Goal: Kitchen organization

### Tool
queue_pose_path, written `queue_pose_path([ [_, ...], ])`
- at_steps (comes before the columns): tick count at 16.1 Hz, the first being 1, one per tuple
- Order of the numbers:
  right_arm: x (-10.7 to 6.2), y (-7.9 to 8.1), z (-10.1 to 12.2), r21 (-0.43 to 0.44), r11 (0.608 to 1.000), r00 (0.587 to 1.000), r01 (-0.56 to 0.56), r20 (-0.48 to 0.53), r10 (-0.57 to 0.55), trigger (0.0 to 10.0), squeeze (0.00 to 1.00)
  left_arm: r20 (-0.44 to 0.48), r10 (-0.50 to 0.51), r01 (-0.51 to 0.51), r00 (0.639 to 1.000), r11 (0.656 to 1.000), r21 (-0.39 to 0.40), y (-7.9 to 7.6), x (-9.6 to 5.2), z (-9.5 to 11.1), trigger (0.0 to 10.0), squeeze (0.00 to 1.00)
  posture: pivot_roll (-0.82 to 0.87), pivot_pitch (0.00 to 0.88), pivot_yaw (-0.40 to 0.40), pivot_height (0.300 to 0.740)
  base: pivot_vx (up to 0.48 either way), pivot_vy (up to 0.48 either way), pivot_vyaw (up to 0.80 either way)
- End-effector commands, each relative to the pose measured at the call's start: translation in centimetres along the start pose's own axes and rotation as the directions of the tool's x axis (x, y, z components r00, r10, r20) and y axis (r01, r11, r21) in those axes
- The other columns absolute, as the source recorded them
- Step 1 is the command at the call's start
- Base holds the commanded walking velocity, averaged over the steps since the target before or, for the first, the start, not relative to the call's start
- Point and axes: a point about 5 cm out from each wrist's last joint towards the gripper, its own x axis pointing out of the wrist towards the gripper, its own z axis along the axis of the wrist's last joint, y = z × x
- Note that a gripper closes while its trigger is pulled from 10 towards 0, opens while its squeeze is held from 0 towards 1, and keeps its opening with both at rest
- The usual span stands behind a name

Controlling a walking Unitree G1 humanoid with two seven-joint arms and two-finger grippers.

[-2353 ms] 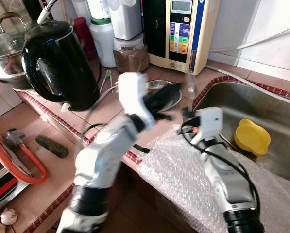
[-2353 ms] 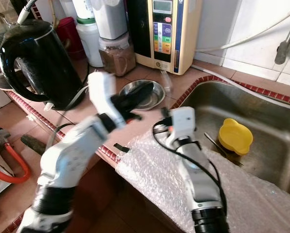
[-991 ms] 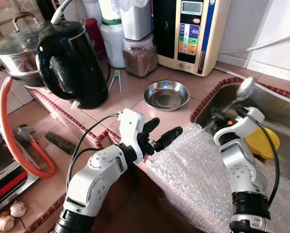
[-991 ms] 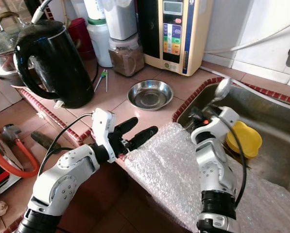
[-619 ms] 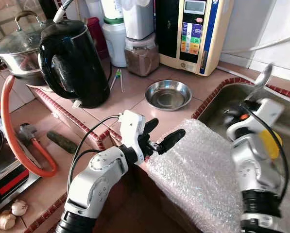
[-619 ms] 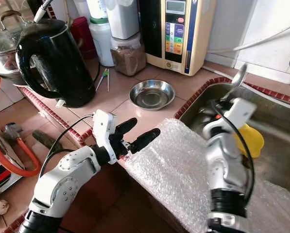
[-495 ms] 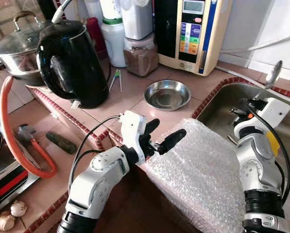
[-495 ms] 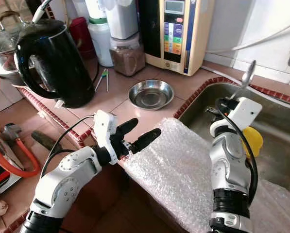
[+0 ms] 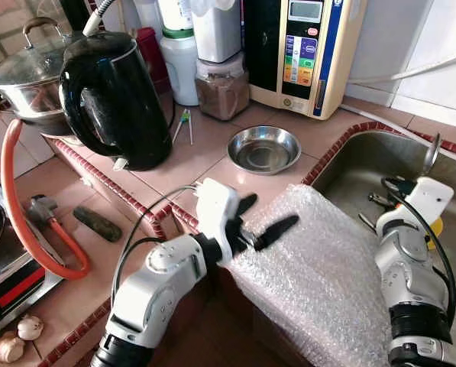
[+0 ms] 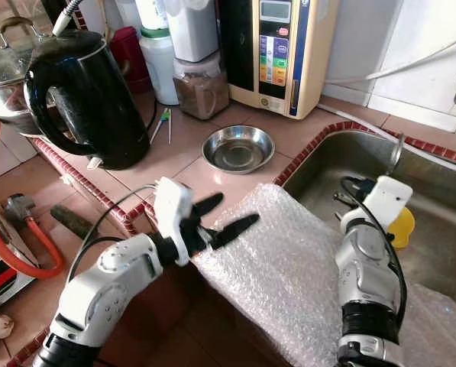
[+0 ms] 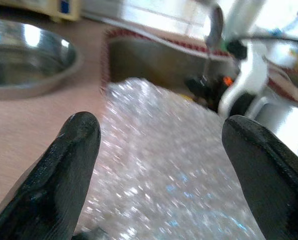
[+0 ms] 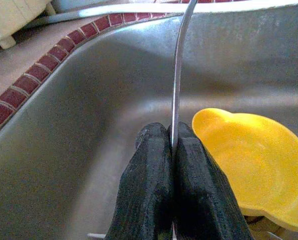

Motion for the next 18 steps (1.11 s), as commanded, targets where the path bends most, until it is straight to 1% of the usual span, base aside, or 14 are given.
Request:
queue_pose_path([
  [1, 0.0, -0.6, -0.8, 0.002, 1.0, 0.999, 0.026, -0.042, -0.026, 10.0, 0.35, -0.031, -0.011, 0.011, 0.999, 1.0, 0.009, 0.1, -0.1, -0.4, 10.0, 1.0, -0.13, 0.029, 0.122, 0.74, 0.0, 0.0, 0.0],
  [2, 0.0, -0.6, -1.0, 0.007, 1.0, 0.998, 0.026, -0.049, -0.025, 10.0, 1.0, -0.033, -0.021, 0.021, 0.999, 1.0, 0.014, 0.0, -0.1, -0.4, 10.0, 1.0, -0.13, 0.029, 0.124, 0.74, 0.0, 0.0, 0.0],
  [4, -0.2, -0.4, -1.5, 0.011, 1.0, 0.998, 0.023, -0.066, -0.022, 10.0, 1.0, -0.012, -0.029, 0.03, 1.0, 0.997, 0.064, -0.2, 0.3, 0.3, 10.0, 1.0, -0.13, 0.029, 0.125, 0.74, 0.0, 0.0, 0.0],
  [5, -0.3, -0.3, -1.7, 0.013, 1.0, 0.997, 0.018, -0.076, -0.017, 10.0, 1.0, -0.003, -0.033, 0.033, 0.999, 0.997, 0.074, -0.2, 0.5, 0.7, 10.0, 1.0, -0.13, 0.029, 0.125, 0.74, 0.0, 0.0, 0.0],
  [7, -1.0, 0.2, -3.1, 0.006, 1.0, 0.992, 0.006, -0.122, -0.005, 10.0, 1.0, 0.025, -0.034, 0.032, 0.999, 0.994, 0.103, -0.2, 0.9, 1.6, 10.0, 1.0, -0.13, 0.029, 0.127, 0.74, 0.0, 0.0, 0.0],
  [9, -1.1, 0.4, -3.4, 0.012, 1.0, 0.992, -0.003, -0.127, 0.004, 10.0, 1.0, 0.029, -0.023, 0.02, 0.999, 0.994, 0.105, 0.1, 0.9, 1.7, 10.0, 1.0, -0.13, 0.028, 0.128, 0.74, 0.0, 0.0, 0.0],
  [13, -1.0, 0.5, -3.1, 0.012, 1.0, 0.993, -0.006, -0.116, 0.007, 10.0, 1.0, 0.032, -0.003, 0.0, 0.999, 0.995, 0.103, 0.5, 0.8, 1.7, 10.0, 1.0, -0.13, 0.026, 0.129, 0.74, 0.0, 0.0, 0.0],
  [15, -1.3, 2.0, -2.1, -0.01, 0.994, 0.993, -0.111, -0.051, 0.11, 10.0, 1.0, 0.051, 0.123, -0.127, 0.991, 0.987, 0.098, 2.3, 0.9, 1.9, 10.0, 1.0, -0.13, 0.024, 0.129, 0.74, 0.0, 0.0, 0.0],
  [16, -2.0, 3.6, -1.4, -0.015, 0.976, 0.976, -0.219, -0.005, 0.219, 10.0, 1.0, 0.066, 0.177, -0.183, 0.982, 0.979, 0.094, 3.1, 0.9, 2.1, 10.0, 1.0, -0.13, 0.023, 0.13, 0.74, 0.0, 0.0, 0.0],
  [17, -2.8, 5.1, -1.0, -0.034, 0.946, 0.946, -0.321, 0.029, 0.322, 10.0, 1.0, 0.08, 0.23, -0.237, 0.97, 0.968, 0.08, 4.0, 0.9, 2.4, 10.0, 1.0, -0.13, 0.023, 0.13, 0.74, 0.0, 0.0, 0.0],
  [18, -3.5, 6.0, -0.8, -0.04, 0.92, 0.919, -0.39, 0.04, 0.391, 10.0, 1.0, 0.084, 0.276, -0.282, 0.957, 0.957, 0.069, 4.7, 0.9, 2.5, 10.0, 1.0, -0.13, 0.023, 0.13, 0.74, 0.0, 0.0, 0.0],
])
